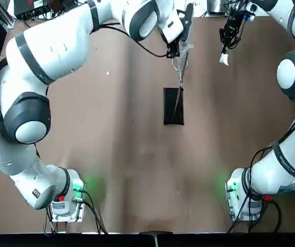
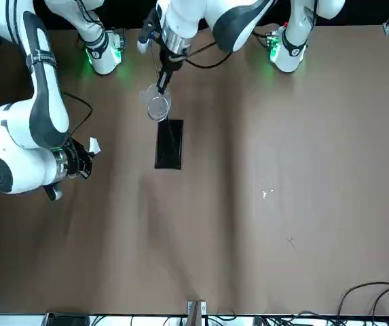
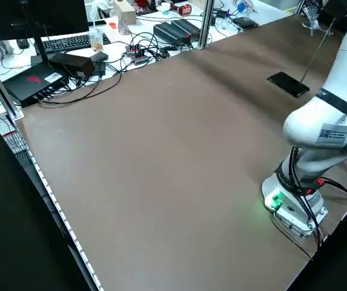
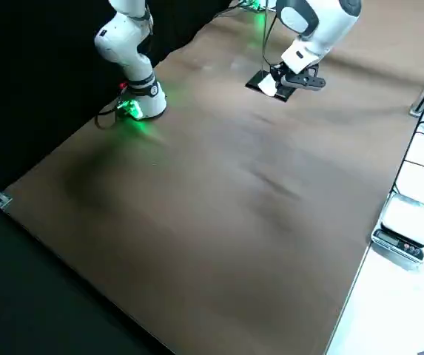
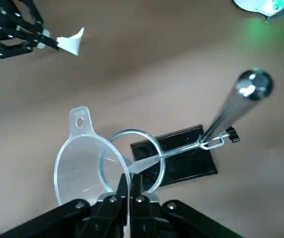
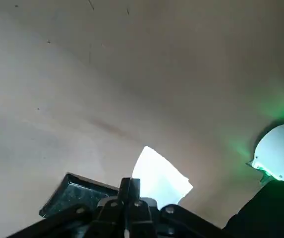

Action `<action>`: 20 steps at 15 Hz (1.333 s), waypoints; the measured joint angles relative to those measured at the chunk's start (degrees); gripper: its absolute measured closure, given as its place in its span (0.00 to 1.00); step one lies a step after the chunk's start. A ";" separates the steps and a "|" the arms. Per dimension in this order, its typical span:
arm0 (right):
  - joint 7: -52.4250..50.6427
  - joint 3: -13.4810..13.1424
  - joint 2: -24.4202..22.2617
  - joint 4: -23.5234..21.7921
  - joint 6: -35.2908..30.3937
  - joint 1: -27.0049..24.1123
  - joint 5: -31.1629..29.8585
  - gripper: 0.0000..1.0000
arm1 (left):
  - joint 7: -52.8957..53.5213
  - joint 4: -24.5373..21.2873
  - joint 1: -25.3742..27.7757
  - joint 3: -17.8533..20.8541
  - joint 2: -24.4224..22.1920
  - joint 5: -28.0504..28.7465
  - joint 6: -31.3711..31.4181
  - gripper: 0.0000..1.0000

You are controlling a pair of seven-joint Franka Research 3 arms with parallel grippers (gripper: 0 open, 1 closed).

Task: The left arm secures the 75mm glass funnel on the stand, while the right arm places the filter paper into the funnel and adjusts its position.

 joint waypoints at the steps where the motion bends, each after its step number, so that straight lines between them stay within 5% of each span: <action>1: -0.01 0.00 0.00 0.00 0.00 0.00 0.00 0.99 | -0.04 0.00 -0.26 0.06 0.46 0.03 0.06 0.97; 9: -0.03 0.02 -0.03 0.09 -0.07 0.00 0.09 0.99 | -0.10 0.00 -0.86 0.15 1.46 1.16 0.97 0.92; 20: 0.07 0.71 -5.36 7.57 -11.00 5.06 14.04 0.99 | -3.60 0.34 0.92 0.28 0.43 1.80 1.23 0.00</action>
